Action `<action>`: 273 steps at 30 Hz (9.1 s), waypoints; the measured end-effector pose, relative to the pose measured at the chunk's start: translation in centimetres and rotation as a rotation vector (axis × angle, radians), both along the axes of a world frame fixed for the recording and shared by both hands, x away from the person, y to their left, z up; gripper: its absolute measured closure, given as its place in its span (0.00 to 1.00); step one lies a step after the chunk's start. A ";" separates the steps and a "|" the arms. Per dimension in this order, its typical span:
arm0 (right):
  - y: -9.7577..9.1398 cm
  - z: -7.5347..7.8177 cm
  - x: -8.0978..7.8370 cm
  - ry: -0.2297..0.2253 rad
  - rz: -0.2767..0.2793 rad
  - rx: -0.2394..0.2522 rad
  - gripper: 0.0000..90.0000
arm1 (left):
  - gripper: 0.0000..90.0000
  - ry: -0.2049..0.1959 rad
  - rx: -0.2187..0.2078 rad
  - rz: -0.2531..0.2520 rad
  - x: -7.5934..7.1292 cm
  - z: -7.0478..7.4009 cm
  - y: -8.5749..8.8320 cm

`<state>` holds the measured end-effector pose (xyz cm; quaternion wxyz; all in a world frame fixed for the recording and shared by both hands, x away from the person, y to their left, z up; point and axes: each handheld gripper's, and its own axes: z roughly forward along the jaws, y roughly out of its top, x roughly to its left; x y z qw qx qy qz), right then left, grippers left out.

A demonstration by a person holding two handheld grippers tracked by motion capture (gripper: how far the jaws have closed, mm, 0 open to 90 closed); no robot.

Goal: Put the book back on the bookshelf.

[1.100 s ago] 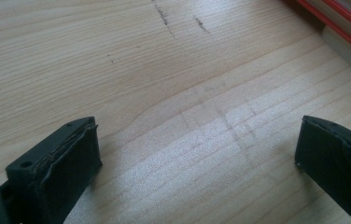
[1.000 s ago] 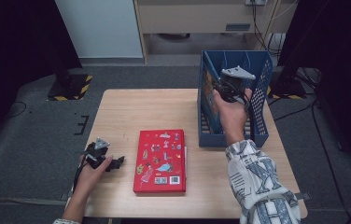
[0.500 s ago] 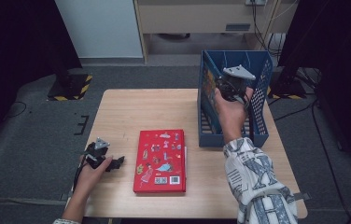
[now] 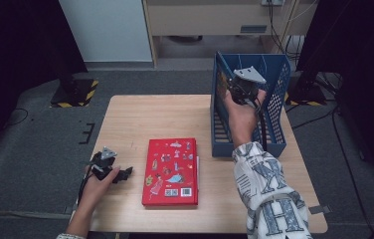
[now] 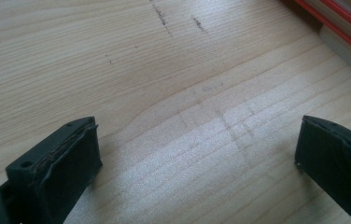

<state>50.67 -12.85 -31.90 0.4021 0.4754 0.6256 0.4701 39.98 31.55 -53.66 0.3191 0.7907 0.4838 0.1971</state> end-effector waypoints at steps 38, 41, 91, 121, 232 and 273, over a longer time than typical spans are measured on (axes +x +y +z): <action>2.9 -0.4 -1.3 0.032 0.097 0.038 0.64 | 0.00 -0.004 -0.002 0.001 0.1 0.0 0.0; 2.9 -0.4 -1.3 0.045 0.111 0.042 0.61 | 0.00 -0.004 -0.002 0.000 0.1 0.0 0.0; -1.5 -11.1 -12.4 0.260 0.438 -0.028 0.11 | 0.00 -0.001 -0.004 0.014 -0.1 0.0 -0.4; 3.9 -17.4 -14.9 0.451 0.643 -0.117 0.15 | 0.06 -0.070 -0.080 -0.092 -2.2 2.9 -3.4; 6.3 -18.1 -12.3 0.553 0.728 -0.027 0.07 | 0.24 -0.040 -0.215 -0.322 -0.4 4.8 -9.0; 8.2 -12.3 -8.7 0.449 0.672 -0.118 0.38 | 0.46 -0.200 -0.151 -0.235 0.6 10.9 -7.5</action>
